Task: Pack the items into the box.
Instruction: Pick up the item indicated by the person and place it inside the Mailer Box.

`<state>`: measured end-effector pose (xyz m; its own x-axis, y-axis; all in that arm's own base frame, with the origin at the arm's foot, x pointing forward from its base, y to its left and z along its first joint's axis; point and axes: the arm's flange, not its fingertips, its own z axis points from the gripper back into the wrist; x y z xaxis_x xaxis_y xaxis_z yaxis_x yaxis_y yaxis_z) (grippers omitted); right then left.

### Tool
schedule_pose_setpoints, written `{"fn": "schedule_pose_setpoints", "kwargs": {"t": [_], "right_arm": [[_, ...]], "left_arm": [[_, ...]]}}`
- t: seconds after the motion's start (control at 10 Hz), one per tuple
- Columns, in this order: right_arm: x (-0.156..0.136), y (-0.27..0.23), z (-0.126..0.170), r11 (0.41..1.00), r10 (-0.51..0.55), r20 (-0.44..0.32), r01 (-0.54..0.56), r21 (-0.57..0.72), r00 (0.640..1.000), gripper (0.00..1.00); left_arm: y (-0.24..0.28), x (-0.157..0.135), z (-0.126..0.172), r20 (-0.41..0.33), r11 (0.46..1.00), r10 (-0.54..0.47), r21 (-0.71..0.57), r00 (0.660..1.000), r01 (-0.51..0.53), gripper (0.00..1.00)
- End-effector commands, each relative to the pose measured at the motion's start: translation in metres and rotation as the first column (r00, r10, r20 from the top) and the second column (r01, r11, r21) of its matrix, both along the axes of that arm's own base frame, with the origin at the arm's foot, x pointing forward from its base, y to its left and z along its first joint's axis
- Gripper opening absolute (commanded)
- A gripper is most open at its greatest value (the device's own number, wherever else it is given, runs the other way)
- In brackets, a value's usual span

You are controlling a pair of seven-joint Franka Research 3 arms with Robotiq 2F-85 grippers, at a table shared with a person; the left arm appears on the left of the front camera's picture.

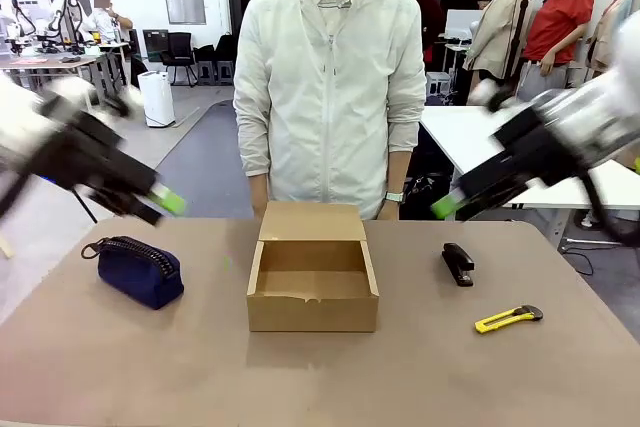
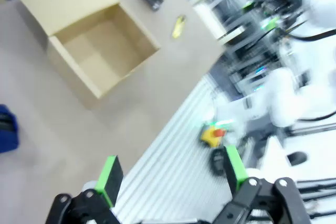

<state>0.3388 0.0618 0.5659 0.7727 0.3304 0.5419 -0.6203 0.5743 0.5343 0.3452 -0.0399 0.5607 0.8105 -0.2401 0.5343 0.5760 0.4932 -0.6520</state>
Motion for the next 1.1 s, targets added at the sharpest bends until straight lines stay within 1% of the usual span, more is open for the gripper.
{"fn": "schedule_pose_setpoints", "kwargs": {"t": [0.0,0.1,0.2,0.3,0.4,0.5,0.6,0.7,1.0], "right_arm": [[-0.035,-0.084,0.02,0.976,-0.134,0.026,0.128,0.174,0.991,1.0],[-0.054,-0.138,0.02,0.937,-0.252,0.022,0.238,0.256,0.967,1.0],[-0.067,-0.187,0.014,0.871,-0.367,-0.02,0.351,0.344,0.93,1.0],[-0.082,-0.223,0.002,0.801,-0.452,-0.059,0.434,0.411,0.89,1.0],[-0.088,-0.244,-0.009,0.755,-0.501,-0.092,0.487,0.439,0.861,1.0],[-0.087,-0.257,-0.022,0.727,-0.519,-0.13,0.516,0.454,0.845,1.0],[-0.085,-0.264,-0.036,0.684,-0.563,-0.176,0.575,0.449,0.807,1.0],[-0.106,-0.27,-0.011,0.744,-0.524,-0.127,0.525,0.413,0.843,1.0],[-0.106,-0.27,-0.011,0.744,-0.524,-0.127,0.525,0.413,0.843,1.0]], "left_arm": [[0.105,-0.02,0.009,-0.045,0.961,0.222,-0.16,0.974,-0.227,1.0],[0.158,-0.043,0.002,-0.024,0.928,0.333,-0.169,0.943,-0.332,1.0],[0.2,-0.061,-0.012,-0.07,0.876,0.44,-0.188,0.895,-0.445,1.0],[0.23,-0.078,-0.028,-0.114,0.83,0.515,-0.18,0.85,-0.528,1.0],[0.242,-0.088,-0.044,-0.145,0.809,0.544,-0.171,0.827,-0.562,1.0],[0.249,-0.09,-0.06,-0.171,0.801,0.547,-0.177,0.819,-0.572,1.0],[0.256,-0.087,-0.07,-0.209,0.783,0.568,-0.159,0.796,-0.601,1.0],[0.267,-0.105,-0.05,-0.157,0.785,0.574,-0.172,0.804,-0.595,1.0],[0.267,-0.105,-0.05,-0.157,0.785,0.574,-0.172,0.804,-0.595,1.0]]}}
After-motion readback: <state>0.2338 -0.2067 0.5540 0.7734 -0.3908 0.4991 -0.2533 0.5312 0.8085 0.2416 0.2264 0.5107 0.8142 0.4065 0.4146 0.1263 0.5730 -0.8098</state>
